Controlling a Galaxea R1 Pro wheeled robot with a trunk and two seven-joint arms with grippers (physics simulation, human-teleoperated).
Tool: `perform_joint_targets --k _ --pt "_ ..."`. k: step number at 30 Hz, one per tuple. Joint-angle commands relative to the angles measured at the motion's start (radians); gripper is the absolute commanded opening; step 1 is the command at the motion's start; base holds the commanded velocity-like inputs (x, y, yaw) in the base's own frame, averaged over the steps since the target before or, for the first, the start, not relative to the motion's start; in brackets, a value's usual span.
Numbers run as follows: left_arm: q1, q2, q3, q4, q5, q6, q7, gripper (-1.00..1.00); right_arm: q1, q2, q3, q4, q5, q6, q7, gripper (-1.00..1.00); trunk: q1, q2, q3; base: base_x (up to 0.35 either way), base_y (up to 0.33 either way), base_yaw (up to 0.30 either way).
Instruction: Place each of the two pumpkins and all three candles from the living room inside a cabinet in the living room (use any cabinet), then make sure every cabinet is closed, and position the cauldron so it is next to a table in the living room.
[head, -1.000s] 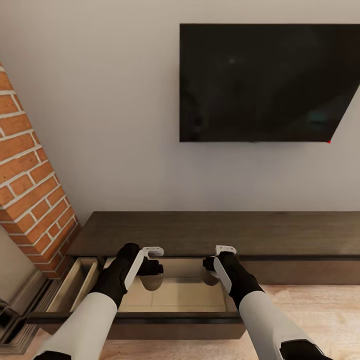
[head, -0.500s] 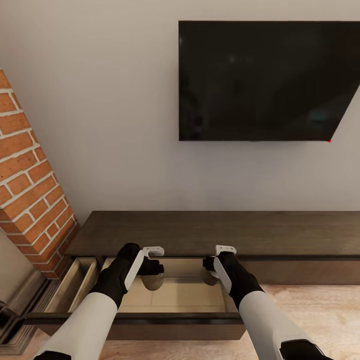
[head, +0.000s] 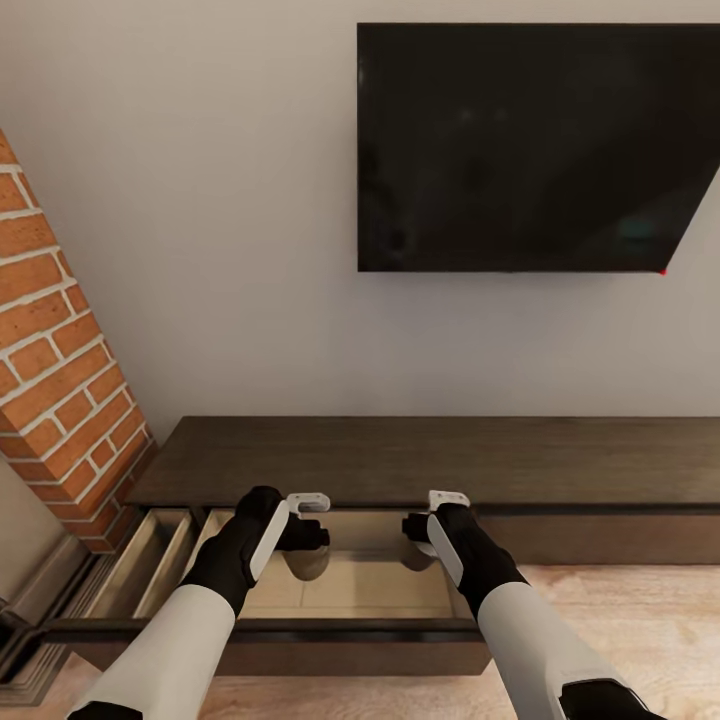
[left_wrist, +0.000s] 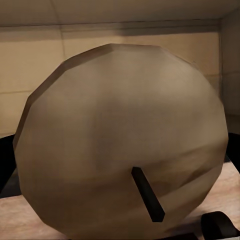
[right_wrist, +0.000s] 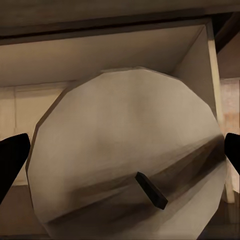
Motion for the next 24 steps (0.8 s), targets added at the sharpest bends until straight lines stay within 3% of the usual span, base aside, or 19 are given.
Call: perform_joint_targets --k 1,11,24 --pt "-0.001 0.0 -0.002 -0.001 0.008 0.003 0.008 -1.0 0.0 0.0 0.003 -0.002 -0.009 0.003 -0.006 -1.0 0.004 -0.008 -0.004 0.0 0.0 0.0" --pt "-0.001 0.0 -0.006 -0.001 0.018 -0.028 0.006 -1.0 -0.001 0.0 0.008 -0.001 -0.009 0.004 0.005 -1.0 0.042 -0.078 -0.035 0.0 0.0 0.0" --pt "-0.001 0.0 -0.05 -0.002 0.035 -0.057 0.0 -1.0 0.0 0.0 0.008 -0.001 -0.009 0.004 0.005 -1.0 0.092 -0.169 -0.076 0.0 0.0 0.0"
